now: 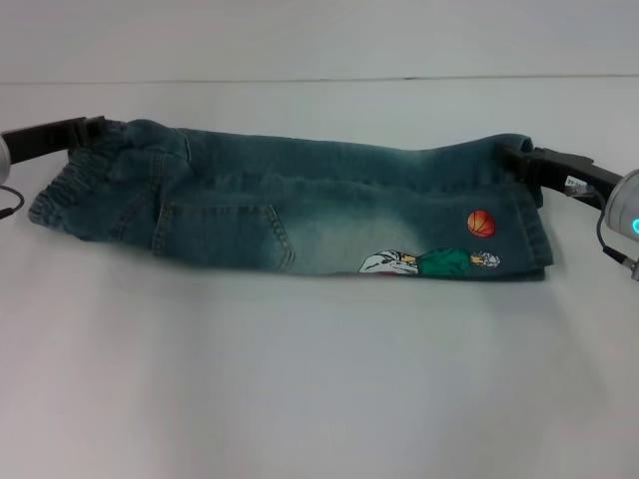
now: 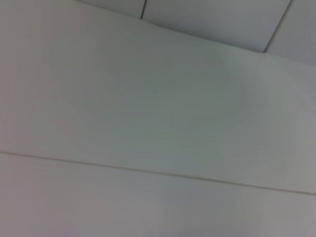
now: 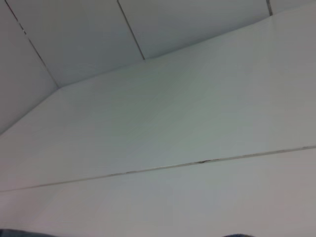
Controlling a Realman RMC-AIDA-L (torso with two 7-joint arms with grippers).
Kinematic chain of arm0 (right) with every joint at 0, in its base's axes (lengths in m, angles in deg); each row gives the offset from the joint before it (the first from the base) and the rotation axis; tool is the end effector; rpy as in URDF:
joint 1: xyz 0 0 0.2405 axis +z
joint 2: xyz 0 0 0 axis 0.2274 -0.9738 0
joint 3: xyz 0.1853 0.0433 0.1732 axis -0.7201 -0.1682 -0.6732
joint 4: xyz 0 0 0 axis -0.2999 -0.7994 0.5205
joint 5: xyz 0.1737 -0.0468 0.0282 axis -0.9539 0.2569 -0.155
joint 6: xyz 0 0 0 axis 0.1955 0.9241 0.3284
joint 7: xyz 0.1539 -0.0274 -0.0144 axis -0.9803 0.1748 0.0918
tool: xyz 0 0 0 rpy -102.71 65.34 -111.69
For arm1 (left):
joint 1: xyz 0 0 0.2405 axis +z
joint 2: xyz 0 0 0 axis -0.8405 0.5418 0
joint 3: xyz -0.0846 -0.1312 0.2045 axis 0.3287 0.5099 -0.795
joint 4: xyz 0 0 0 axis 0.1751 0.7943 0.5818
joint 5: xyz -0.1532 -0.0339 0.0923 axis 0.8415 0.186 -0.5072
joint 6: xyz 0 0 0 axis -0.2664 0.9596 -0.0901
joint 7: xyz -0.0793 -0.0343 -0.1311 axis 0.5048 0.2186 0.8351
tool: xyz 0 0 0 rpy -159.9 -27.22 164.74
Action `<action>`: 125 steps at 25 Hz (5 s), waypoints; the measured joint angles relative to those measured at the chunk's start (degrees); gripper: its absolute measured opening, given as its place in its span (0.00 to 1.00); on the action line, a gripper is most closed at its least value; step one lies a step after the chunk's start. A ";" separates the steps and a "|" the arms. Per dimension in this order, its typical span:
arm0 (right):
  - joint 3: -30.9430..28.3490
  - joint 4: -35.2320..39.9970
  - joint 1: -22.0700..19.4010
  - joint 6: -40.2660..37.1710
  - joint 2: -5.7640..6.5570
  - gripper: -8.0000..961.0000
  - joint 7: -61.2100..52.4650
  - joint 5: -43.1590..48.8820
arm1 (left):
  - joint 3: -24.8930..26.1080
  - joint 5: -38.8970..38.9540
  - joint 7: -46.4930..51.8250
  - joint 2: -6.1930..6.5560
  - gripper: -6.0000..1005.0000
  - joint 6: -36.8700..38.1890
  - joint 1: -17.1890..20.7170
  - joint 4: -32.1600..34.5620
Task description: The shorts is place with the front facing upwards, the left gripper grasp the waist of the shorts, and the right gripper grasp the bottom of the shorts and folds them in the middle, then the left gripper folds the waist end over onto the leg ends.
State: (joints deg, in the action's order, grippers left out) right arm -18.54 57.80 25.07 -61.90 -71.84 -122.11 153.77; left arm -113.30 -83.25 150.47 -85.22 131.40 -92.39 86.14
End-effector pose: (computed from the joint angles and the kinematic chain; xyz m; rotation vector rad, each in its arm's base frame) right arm 0.2937 0.3909 -0.0253 -1.9549 1.1687 0.6375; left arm -0.2887 0.4100 0.0290 -1.8376 -1.2601 -0.4045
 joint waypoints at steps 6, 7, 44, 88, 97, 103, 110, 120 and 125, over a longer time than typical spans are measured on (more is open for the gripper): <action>-0.01 -0.06 -0.39 -0.11 0.14 0.38 -0.60 0.01 | -0.01 -0.04 0.22 0.51 0.31 1.06 0.52 0.22; 0.05 -0.04 -0.49 -0.21 0.23 0.43 -0.88 0.01 | 0.07 -0.09 0.22 0.57 0.35 1.30 0.54 0.23; 7.06 14.54 -9.95 -59.56 7.61 0.95 -10.43 9.43 | 13.25 -0.82 -7.87 6.72 0.90 41.37 4.99 9.90; 8.75 14.18 -8.75 -55.33 4.57 0.90 -8.15 10.56 | 6.54 -19.90 2.12 6.82 0.17 18.30 -3.81 -4.08; 13.09 14.19 -8.09 -53.63 4.49 0.88 -7.94 10.56 | 6.52 -19.82 2.17 6.97 0.07 22.66 -4.37 -1.96; 15.88 14.17 -7.68 -51.03 4.09 0.72 -7.42 10.63 | 6.64 -19.41 2.46 6.73 0.07 28.04 -4.88 1.86; 14.19 12.80 -7.35 -47.69 3.78 0.42 -6.46 10.02 | 6.92 -16.57 2.64 6.30 0.07 36.40 -5.77 7.01; 8.12 8.77 -6.70 -32.01 0.32 0.10 -1.74 1.71 | 6.92 -7.47 3.34 6.21 0.07 43.57 -7.88 11.34; 7.92 -3.17 -4.24 -20.43 -0.46 0.02 12.12 -11.95 | 6.83 -2.80 4.67 6.14 0.07 44.04 -9.28 11.20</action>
State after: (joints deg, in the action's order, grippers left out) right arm -10.62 54.62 20.83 -82.33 -72.30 -109.99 141.81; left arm -106.47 -86.06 155.14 -79.08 175.44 -101.67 97.35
